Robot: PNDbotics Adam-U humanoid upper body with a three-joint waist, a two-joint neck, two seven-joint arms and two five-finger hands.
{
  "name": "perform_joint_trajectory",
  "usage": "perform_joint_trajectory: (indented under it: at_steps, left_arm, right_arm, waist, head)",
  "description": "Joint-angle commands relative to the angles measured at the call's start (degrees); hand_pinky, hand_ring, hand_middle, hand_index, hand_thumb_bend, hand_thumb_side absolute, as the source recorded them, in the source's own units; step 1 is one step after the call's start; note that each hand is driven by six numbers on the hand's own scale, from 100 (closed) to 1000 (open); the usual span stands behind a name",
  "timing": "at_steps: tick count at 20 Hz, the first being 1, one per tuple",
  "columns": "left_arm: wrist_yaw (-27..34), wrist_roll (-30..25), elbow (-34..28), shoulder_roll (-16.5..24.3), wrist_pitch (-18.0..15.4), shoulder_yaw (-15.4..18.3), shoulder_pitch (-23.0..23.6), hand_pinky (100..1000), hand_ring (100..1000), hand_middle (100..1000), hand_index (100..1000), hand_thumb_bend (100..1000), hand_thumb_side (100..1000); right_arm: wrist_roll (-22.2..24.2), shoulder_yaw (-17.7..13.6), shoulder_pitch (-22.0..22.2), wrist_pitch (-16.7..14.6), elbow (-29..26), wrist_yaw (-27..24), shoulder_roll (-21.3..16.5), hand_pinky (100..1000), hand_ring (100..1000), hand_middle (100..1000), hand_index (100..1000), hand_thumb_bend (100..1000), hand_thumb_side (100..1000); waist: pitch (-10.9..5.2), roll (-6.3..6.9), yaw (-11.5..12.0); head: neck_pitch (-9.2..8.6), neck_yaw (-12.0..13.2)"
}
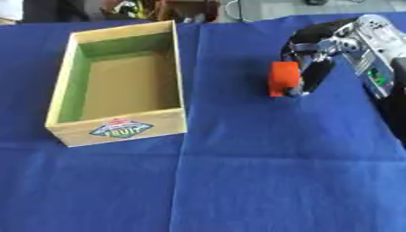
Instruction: Pick up objects on the table and place them in the box.
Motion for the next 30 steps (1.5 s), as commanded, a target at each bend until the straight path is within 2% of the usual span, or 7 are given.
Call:
perform_joint_trajectory:
  at_steps: [1,10,11,17,18,19,30]
  left_arm:
    - [0.28,-0.19,-1.06,0.82,-0.05,0.09,-0.74,752,819,829,903,100,1000]
    - [0.46,-0.21,-1.06,0.88,-0.02,0.00,-0.92,752,819,824,901,100,1000]
    - [0.46,-0.22,-1.06,0.91,-0.01,-0.03,-0.95,752,819,824,901,100,1000]
    - [0.48,-0.24,-1.06,1.06,-0.01,-0.11,-1.08,752,820,822,901,100,1000]
    - [0.50,-0.26,-1.06,1.04,-0.01,-0.14,-1.10,751,820,822,900,100,1000]
    - [0.51,-0.28,-1.06,1.05,0.01,-0.16,-1.09,751,820,822,900,100,1000]
    - [0.52,-0.55,-1.06,1.28,-0.06,-0.42,-1.24,751,821,821,900,100,1000]
  right_arm:
    - [-2.26,-0.79,-1.02,1.11,-0.25,1.00,-0.88,538,569,381,426,322,377]
    - [-5.33,-1.08,-1.36,4.31,-1.09,-1.21,-0.61,479,535,338,308,100,386]
    - [-5.65,-1.23,-1.54,4.86,-1.59,-1.74,-0.55,476,533,331,301,117,316]
    - [-7.00,-2.06,-3.04,7.91,-5.27,-3.97,0.10,446,512,302,266,100,327]
    - [-7.27,-2.22,-3.36,8.18,-6.01,-4.05,0.40,444,508,303,263,100,528]
    - [-7.45,-2.35,-3.69,8.54,-6.61,-4.41,0.76,444,508,301,263,100,329]
    - [-7.47,-2.64,-10.50,10.62,-8.95,-5.21,8.87,432,497,293,246,100,349]
  waist:
    - [-1.47,-0.11,0.12]
    - [-1.69,-0.40,0.15]
    - [-1.77,-0.46,0.16]
    - [-2.35,-0.82,0.16]
    - [-2.44,-0.90,0.19]
    - [-2.54,-0.97,0.20]
    - [-3.86,-1.67,0.75]
  head:
    - [-0.61,-0.16]
    - [-0.45,0.00]
    - [-0.45,0.05]
    - [-0.70,0.28]
    - [-0.80,0.26]
    - [-0.83,0.27]
    - [-0.57,-0.20]
